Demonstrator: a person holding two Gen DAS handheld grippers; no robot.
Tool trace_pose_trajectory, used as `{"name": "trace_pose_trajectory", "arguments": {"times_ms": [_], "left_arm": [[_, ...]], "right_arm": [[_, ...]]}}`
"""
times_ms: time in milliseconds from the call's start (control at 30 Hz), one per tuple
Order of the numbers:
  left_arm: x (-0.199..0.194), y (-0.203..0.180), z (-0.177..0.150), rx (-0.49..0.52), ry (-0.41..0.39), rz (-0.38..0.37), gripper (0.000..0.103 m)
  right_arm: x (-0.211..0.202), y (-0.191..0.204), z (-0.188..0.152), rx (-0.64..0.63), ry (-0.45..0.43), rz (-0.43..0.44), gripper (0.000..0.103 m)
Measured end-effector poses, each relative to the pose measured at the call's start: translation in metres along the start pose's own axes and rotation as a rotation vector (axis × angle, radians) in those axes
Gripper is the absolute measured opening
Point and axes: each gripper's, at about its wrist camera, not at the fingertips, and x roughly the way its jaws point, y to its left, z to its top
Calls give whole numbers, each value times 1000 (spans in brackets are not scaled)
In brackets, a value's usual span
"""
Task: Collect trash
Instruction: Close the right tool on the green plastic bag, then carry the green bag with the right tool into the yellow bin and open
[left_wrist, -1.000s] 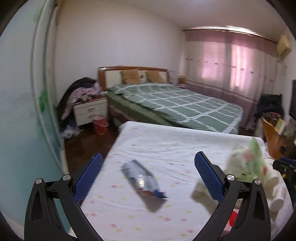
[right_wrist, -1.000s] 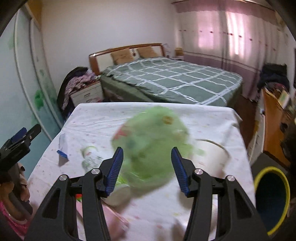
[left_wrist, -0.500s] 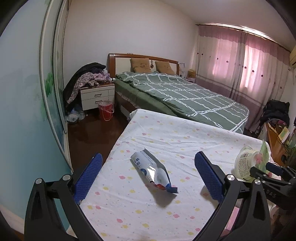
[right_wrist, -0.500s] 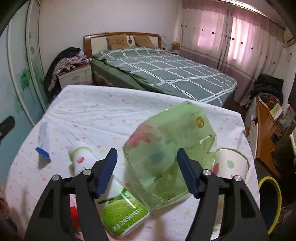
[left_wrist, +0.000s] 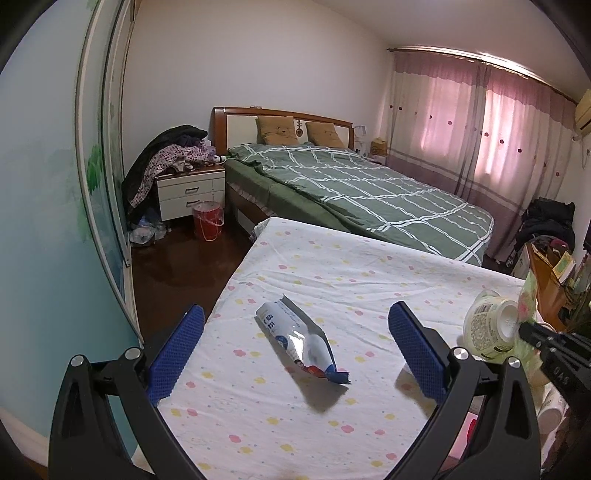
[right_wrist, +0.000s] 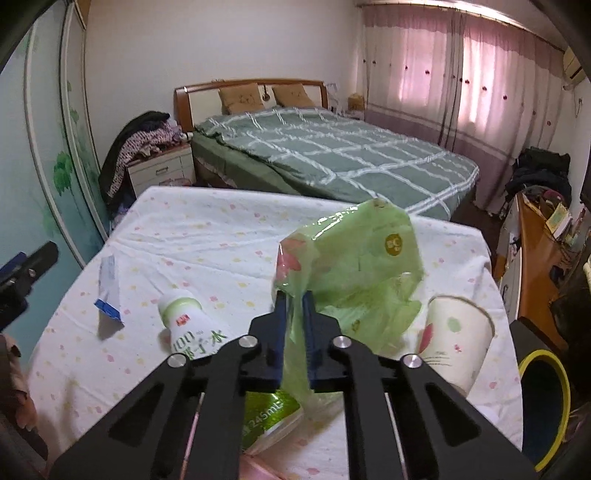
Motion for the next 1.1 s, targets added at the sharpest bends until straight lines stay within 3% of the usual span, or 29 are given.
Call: {"name": "trace_pose_trajectory", "arguments": {"times_ms": [267, 500, 767, 1100], "left_arm": [[-1, -4, -1, 6, -1, -10, 98], [-4, -8, -1, 22, -8, -25, 98], [-7, -23, -5, 68, -15, -65, 98], [-9, -50, -14, 153, -4, -138, 98]], "right_arm": [[-36, 1, 12, 11, -113, 46, 4], [-78, -22, 18, 39, -207, 56, 4], [-103, -87, 6, 142, -244, -86, 4], [-94, -211, -47, 434, -163, -290, 4]]}}
